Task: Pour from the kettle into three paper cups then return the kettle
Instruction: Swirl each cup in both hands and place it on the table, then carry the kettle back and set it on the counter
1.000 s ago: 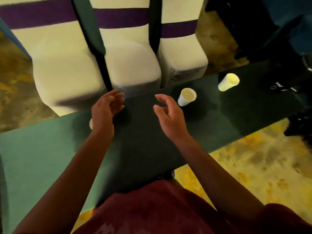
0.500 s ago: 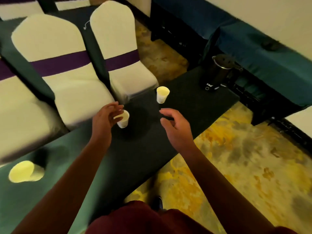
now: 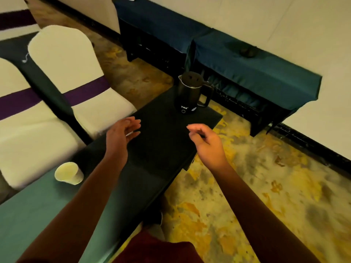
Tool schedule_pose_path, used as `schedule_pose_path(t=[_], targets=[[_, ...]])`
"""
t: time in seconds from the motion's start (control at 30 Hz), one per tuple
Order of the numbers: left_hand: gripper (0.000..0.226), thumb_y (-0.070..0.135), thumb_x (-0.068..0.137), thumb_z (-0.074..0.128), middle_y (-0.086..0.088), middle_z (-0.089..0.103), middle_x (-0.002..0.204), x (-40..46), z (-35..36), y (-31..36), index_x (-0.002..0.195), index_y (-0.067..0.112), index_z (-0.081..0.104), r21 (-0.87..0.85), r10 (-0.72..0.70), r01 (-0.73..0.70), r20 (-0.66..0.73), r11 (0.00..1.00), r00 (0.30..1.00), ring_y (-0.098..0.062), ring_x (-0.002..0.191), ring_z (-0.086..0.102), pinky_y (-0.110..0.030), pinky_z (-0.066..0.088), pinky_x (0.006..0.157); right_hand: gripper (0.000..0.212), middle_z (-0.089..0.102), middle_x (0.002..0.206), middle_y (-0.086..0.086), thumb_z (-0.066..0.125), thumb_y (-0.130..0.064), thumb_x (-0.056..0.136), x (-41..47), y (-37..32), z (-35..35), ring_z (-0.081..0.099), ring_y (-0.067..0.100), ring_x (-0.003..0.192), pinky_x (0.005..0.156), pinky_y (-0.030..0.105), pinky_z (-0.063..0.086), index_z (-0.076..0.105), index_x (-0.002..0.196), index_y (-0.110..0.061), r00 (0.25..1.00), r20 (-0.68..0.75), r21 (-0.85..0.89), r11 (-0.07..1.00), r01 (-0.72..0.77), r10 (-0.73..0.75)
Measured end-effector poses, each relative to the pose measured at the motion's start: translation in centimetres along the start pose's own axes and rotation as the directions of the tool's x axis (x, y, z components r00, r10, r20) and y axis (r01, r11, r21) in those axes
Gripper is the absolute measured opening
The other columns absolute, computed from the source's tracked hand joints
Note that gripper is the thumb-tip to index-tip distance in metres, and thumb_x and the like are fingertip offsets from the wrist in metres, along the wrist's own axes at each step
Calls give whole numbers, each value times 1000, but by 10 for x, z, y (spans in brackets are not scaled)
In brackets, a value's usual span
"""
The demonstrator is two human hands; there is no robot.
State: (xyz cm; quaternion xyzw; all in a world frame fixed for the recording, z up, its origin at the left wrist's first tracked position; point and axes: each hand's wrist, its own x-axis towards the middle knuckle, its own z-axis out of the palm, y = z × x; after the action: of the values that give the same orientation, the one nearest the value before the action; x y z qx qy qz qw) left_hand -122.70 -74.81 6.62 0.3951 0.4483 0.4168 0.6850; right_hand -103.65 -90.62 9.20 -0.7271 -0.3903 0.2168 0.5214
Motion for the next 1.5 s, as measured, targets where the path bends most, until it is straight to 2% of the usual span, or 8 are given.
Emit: schedule_pose_path(t=[0.27, 0.53, 0.73, 0.93, 1.17, 1.23, 1.37, 1.5], targets=[[35, 17, 101, 41, -11, 75, 111, 98, 96, -13, 123, 1, 63, -15, 21, -19, 80, 1000, 997, -23, 106, 72, -34, 57, 88, 19, 72, 107, -3, 61, -8, 95, 93, 38, -43, 62, -13, 92, 80, 8, 46, 73, 110, -11, 995, -84, -28, 998, -50, 47], [37, 16, 98, 44, -17, 72, 114, 199, 172, -18, 125, -2, 61, -69, -13, 13, 1, 998, 1000, -29, 110, 69, -39, 57, 95, 19, 70, 100, -13, 61, -11, 95, 198, 60, -78, 63, -7, 91, 77, 9, 47, 72, 108, -18, 989, -68, -103, 985, -135, 128], [29, 15, 97, 44, -10, 75, 104, 239, 202, -18, 111, 7, 68, -47, -7, 4, -72, 999, 997, -27, 106, 71, -37, 58, 92, 20, 71, 104, -11, 61, -12, 93, 258, 79, -96, 64, -3, 99, 83, 9, 47, 73, 108, -17, 987, -53, -101, 983, -154, 150], [24, 15, 92, 48, -10, 77, 99, 268, 231, -25, 98, 11, 71, -52, -8, -3, -210, 999, 978, -30, 105, 71, -42, 57, 94, 21, 73, 105, -8, 62, -14, 91, 320, 109, -117, 65, 0, 98, 90, 22, 52, 73, 108, -21, 988, 23, -95, 985, -148, 150], [22, 15, 92, 49, -15, 75, 104, 303, 260, -29, 100, 9, 69, -34, 12, -24, -323, 999, 946, -26, 98, 72, -37, 57, 90, 27, 68, 104, -11, 63, -20, 95, 390, 141, -123, 59, -18, 89, 83, 9, 47, 67, 120, -14, 973, 136, -80, 981, -177, 187], [21, 16, 92, 51, -15, 75, 107, 317, 262, -32, 100, 10, 70, -25, -4, -5, -338, 1000, 941, -25, 99, 72, -38, 57, 94, 32, 68, 111, -8, 66, -24, 94, 401, 150, -116, 61, -13, 95, 86, 14, 49, 64, 124, -13, 964, 163, -74, 977, -200, 209], [23, 18, 94, 51, -9, 76, 103, 352, 268, -36, 102, 11, 70, 14, -25, 31, -300, 999, 954, -28, 107, 70, -40, 55, 99, 50, 65, 121, -3, 72, -36, 86, 420, 166, -98, 62, 11, 111, 95, 27, 50, 60, 130, -17, 934, 256, -181, 962, -206, 248], [27, 17, 99, 47, -18, 72, 114, 388, 281, -44, 113, 5, 67, 99, -51, 66, -145, 993, 988, -27, 107, 69, -39, 55, 97, 47, 64, 107, -8, 72, -34, 83, 430, 173, -77, 63, 11, 98, 75, 20, 47, 58, 125, -21, 834, 404, -253, 922, -293, 376]])
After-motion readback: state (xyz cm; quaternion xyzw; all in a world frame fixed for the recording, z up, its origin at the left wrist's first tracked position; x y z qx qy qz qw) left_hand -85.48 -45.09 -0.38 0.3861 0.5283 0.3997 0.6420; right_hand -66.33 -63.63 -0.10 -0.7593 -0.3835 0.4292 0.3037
